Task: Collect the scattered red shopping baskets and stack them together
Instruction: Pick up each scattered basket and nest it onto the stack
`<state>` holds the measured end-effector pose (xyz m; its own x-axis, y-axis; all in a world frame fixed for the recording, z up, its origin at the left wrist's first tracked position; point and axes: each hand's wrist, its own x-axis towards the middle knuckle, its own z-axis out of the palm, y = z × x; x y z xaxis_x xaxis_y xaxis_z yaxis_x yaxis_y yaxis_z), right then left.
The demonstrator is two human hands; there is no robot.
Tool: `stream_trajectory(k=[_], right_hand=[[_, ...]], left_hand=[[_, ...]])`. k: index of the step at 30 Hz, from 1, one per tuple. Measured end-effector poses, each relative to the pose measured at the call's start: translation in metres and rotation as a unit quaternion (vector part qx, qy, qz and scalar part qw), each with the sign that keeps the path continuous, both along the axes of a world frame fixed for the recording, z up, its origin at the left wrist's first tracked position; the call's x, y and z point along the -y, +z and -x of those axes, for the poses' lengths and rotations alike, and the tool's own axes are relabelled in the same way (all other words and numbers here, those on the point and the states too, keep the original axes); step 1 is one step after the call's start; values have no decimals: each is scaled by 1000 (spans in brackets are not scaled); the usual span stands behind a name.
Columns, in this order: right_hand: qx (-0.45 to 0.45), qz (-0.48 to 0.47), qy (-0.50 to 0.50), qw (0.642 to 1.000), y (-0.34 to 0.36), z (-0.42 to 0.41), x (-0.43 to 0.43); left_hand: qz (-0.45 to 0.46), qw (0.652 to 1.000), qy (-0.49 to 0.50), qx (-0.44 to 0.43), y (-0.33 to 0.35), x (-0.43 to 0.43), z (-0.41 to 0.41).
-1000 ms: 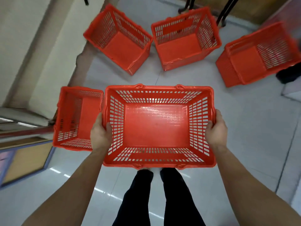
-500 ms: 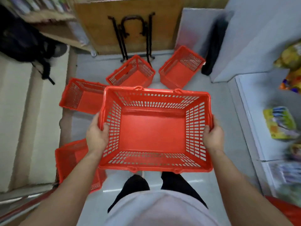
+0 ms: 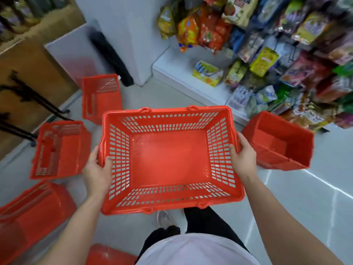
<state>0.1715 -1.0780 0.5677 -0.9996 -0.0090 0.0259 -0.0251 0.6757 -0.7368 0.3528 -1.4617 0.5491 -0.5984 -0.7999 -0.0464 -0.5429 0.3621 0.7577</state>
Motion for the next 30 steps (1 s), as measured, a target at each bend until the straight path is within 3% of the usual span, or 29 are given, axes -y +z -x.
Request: stream_trajectory(k=[7, 13, 22, 30], right_hand=[[17, 32, -186, 982, -1, -43, -130], [2, 60, -278, 959, -7, -71, -238], [11, 78, -367, 927, -23, -48, -411], [36, 81, -395, 914, -40, 38, -534]], left_hand=[[-47, 988, -150, -6, 1, -92, 79], [-60, 967, -249, -8, -6, -201, 147], [-30, 951, -308, 4, -10, -385, 243], [-31, 947, -318, 13, -19, -505, 329]])
